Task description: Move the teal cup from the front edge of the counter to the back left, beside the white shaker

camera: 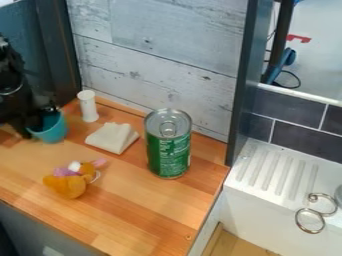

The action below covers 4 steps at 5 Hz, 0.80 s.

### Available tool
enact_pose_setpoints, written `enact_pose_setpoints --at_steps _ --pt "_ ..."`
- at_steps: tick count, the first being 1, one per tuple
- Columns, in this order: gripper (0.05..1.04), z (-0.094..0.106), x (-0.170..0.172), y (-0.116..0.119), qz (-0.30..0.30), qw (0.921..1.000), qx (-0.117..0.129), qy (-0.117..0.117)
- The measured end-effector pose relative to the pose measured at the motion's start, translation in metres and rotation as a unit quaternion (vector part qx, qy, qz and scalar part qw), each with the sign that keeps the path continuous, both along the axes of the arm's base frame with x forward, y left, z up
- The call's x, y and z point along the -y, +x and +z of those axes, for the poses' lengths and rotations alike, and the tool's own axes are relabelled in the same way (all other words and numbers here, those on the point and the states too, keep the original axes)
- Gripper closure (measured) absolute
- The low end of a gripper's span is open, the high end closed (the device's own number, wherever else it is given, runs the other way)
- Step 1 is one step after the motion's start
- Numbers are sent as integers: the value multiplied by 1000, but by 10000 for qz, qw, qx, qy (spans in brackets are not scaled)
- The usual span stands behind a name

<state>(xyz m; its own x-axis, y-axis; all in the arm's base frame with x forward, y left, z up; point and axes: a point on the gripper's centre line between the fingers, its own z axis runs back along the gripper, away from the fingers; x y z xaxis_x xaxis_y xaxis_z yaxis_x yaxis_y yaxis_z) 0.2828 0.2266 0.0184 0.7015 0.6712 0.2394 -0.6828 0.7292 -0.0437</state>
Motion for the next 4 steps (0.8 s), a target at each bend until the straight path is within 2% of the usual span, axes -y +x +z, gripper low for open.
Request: enact_pose_setpoints --at_steps 1,2,3,4 --pt "420 -3 -1 -10 144 9997 -141 -143" --pt "135 -3 0 -9 274 9994 -57 -211" --pt "77 9 1 -8 354 9992 118 -148" --pt "83 32 0 -10 350 9987 358 125"
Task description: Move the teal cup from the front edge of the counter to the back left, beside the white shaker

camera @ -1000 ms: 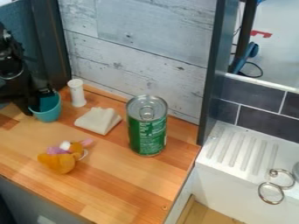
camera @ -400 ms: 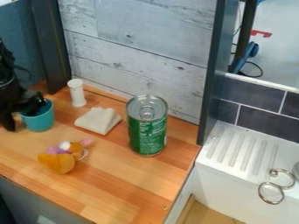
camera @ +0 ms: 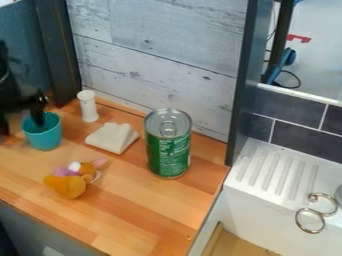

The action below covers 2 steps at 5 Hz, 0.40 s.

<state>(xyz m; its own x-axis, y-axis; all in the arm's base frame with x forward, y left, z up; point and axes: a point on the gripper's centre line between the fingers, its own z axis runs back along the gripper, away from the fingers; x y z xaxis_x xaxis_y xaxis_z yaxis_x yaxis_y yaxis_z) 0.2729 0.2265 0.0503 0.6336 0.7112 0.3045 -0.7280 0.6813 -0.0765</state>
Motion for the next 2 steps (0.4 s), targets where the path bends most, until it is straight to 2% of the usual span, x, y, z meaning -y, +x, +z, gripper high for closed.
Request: enact_pose_setpoints --at_steps 1,2 --pt "83 23 0 -5 -28 9998 4 179" --pt "83 30 18 -9 -442 9984 -347 -8"
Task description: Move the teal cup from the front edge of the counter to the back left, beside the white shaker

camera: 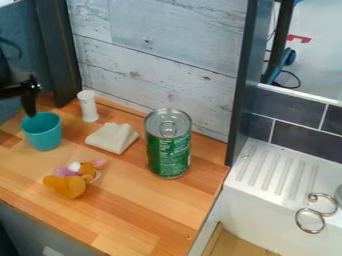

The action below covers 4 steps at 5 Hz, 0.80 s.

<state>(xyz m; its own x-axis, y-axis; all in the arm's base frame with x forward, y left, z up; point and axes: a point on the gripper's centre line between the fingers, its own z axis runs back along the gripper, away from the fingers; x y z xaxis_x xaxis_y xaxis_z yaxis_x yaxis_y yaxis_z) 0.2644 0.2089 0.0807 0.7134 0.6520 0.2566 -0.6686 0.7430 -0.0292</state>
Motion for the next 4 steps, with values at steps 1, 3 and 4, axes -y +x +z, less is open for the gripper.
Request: enact_pose_setpoints --at_steps 1,3,4 --pt "83 12 52 15 -1261 9912 -375 -168" --pt "83 21 131 1 -2559 9636 -721 -263" --pt "83 25 144 -9 -2902 9540 -652 -369"
